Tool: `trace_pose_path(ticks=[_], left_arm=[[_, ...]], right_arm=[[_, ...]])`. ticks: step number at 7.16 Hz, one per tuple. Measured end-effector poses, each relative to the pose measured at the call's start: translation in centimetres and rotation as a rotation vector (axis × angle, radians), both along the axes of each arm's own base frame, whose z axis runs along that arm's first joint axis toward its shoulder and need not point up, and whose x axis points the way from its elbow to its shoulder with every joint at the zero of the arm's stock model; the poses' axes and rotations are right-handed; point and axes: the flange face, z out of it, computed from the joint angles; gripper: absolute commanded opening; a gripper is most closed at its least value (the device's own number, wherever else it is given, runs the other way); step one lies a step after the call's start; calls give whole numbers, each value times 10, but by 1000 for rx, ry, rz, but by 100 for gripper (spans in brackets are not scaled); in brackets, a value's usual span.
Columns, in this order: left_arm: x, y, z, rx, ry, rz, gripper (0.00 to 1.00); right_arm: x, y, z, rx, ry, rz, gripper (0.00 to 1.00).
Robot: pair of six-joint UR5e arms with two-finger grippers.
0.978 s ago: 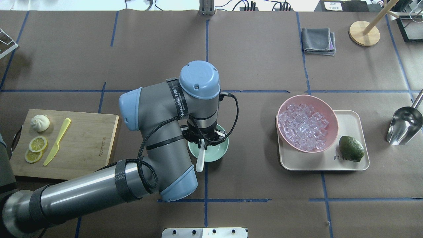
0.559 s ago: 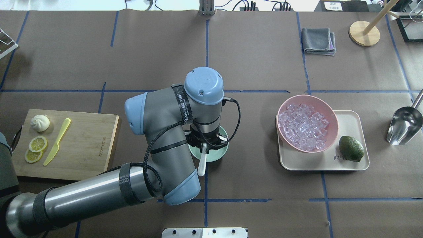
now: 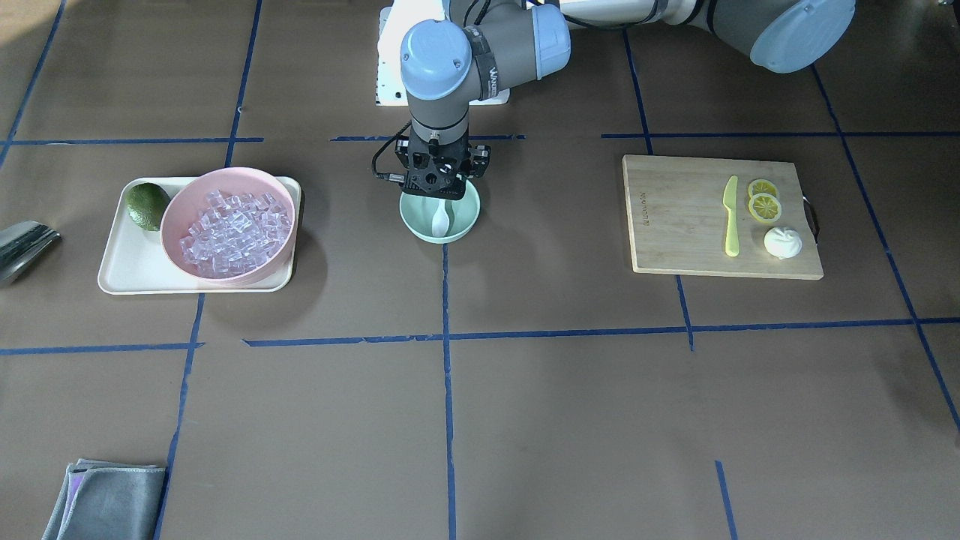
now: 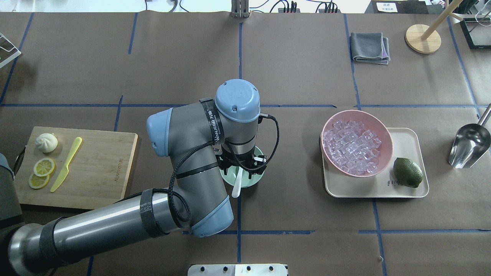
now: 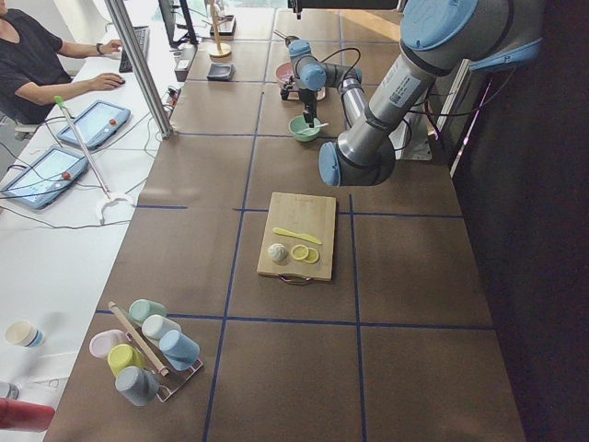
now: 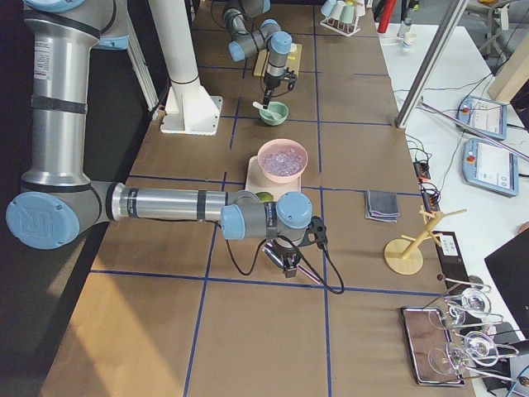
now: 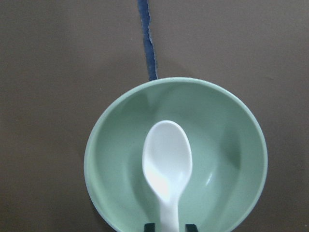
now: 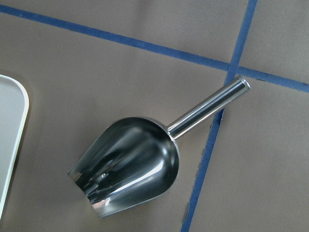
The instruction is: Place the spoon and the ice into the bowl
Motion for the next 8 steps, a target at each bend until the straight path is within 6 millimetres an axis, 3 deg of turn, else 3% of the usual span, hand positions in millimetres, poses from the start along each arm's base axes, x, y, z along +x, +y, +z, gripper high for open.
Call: trace_pose_path(ticks=[2,3,4,6,8], left_arm=[[-25,-21,-7,9,25,-41,70],[-56,-38,2,17,36,-79,70],[-91,-49,25,35,40,-101,70],[-158,-56,73,95,35,-95,70],[-199,-61,111,117,26,-66,72]], right_arm=[[-17,-4,-17,-30,-52,16,99],[-38,-8,-41,-52,-83,50,99],[-64,-13,-72,-68,-110,96,99],[-139,-25,-154,-100,-146,194,99],[-209,-22,-219,-172,-172,269,98]])
